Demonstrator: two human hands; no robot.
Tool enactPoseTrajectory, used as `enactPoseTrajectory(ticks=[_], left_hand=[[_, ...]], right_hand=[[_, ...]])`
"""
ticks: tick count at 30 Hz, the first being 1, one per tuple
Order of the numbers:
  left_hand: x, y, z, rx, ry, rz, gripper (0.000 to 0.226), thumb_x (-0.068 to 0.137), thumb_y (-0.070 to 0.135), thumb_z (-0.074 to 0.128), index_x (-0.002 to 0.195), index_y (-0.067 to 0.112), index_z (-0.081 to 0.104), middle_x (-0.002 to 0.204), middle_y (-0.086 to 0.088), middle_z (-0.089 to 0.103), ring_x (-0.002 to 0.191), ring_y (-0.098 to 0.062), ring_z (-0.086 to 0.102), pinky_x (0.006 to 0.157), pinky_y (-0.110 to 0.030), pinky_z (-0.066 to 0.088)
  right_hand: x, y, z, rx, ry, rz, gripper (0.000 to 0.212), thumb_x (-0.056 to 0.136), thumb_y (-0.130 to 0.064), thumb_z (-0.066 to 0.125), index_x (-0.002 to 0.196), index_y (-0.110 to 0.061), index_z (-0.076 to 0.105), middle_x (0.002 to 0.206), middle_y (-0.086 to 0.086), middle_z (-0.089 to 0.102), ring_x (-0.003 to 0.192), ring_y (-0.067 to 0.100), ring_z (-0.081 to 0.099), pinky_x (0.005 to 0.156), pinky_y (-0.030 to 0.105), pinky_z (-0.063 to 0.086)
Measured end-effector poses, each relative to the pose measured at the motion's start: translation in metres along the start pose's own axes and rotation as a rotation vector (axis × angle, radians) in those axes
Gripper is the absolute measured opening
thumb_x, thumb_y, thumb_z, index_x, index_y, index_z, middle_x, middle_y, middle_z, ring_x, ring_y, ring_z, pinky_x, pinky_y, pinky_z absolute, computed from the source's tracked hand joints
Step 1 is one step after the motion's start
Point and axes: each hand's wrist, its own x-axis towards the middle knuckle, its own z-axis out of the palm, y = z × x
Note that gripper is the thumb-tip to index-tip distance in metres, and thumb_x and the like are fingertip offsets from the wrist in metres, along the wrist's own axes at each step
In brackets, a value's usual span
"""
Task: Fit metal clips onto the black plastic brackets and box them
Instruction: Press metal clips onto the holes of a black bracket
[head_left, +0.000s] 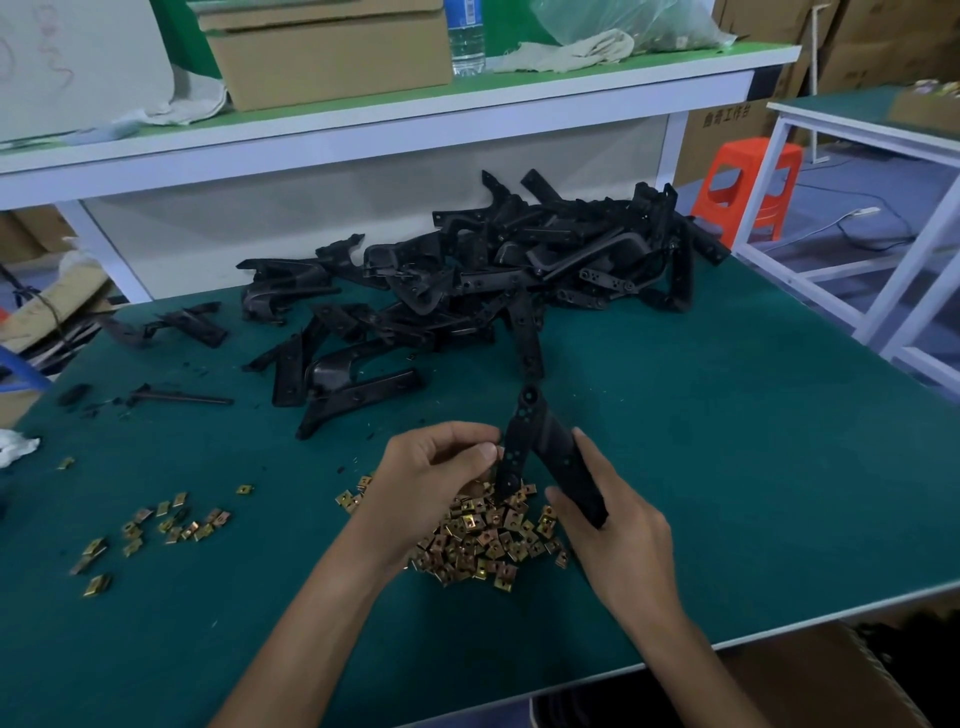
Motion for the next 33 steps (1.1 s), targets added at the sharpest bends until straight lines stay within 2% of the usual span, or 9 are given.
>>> enactPoseTrajectory(ticks=[2,6,9,12,25,33], left_hand=[[0.0,0.0,0.001,0.031,0.004,0.011,0.015,0.093,0.012,0.07,0.101,0.021,0.079,0.092,-0.002,0.078,0.083,-0.01,0.071,0.077,-0.023,0.057],[0.0,0.0,0.004,0.082,0.022,0.058,0.015,0.092,0.011,0.072,0.101,0.022,0.075,0.086,0.003,0.076,0.076,-0.004,0.069,0.071,-0.017,0.053],[0.002,-0.001,0.004,0.031,0.04,0.051,0.016,0.093,0.008,0.069,0.101,0.021,0.074,0.084,0.0,0.075,0.075,-0.01,0.069,0.07,-0.023,0.056],[0.003,-0.001,0.003,-0.058,0.032,0.03,0.016,0.093,0.006,0.068,0.103,0.018,0.073,0.088,-0.003,0.074,0.075,-0.016,0.07,0.069,-0.026,0.057],[0.003,-0.001,0.0,0.066,-0.027,0.089,0.02,0.092,0.007,0.071,0.108,0.018,0.068,0.08,-0.007,0.074,0.071,-0.015,0.069,0.069,-0.023,0.056],[0.005,0.007,-0.008,0.202,-0.104,0.034,0.034,0.089,0.017,0.076,0.117,0.032,0.065,0.074,-0.004,0.073,0.07,-0.015,0.066,0.069,-0.024,0.054]], right_hand=[[0.0,0.0,0.0,-0.008,0.002,-0.021,0.068,0.089,-0.035,0.076,0.15,-0.037,0.045,0.103,-0.009,0.073,0.084,0.011,0.069,0.069,0.037,0.058],[-0.001,0.002,0.001,-0.036,0.01,-0.037,0.069,0.09,-0.035,0.076,0.15,-0.038,0.044,0.103,-0.006,0.074,0.082,0.013,0.069,0.067,0.039,0.058],[0.0,0.002,0.002,0.002,0.007,-0.012,0.068,0.09,-0.04,0.073,0.15,-0.043,0.042,0.107,-0.011,0.073,0.086,0.01,0.07,0.071,0.037,0.059],[0.0,0.002,0.002,0.017,0.01,0.004,0.068,0.09,-0.043,0.072,0.15,-0.048,0.04,0.102,-0.015,0.071,0.084,0.007,0.068,0.07,0.033,0.057],[0.0,0.004,0.003,-0.036,0.005,-0.049,0.067,0.09,-0.039,0.073,0.15,-0.042,0.043,0.099,-0.008,0.073,0.08,0.013,0.069,0.065,0.039,0.057],[0.0,0.001,0.001,-0.101,-0.019,-0.069,0.067,0.092,-0.039,0.072,0.151,-0.042,0.041,0.09,-0.008,0.067,0.074,0.017,0.066,0.06,0.039,0.054]])
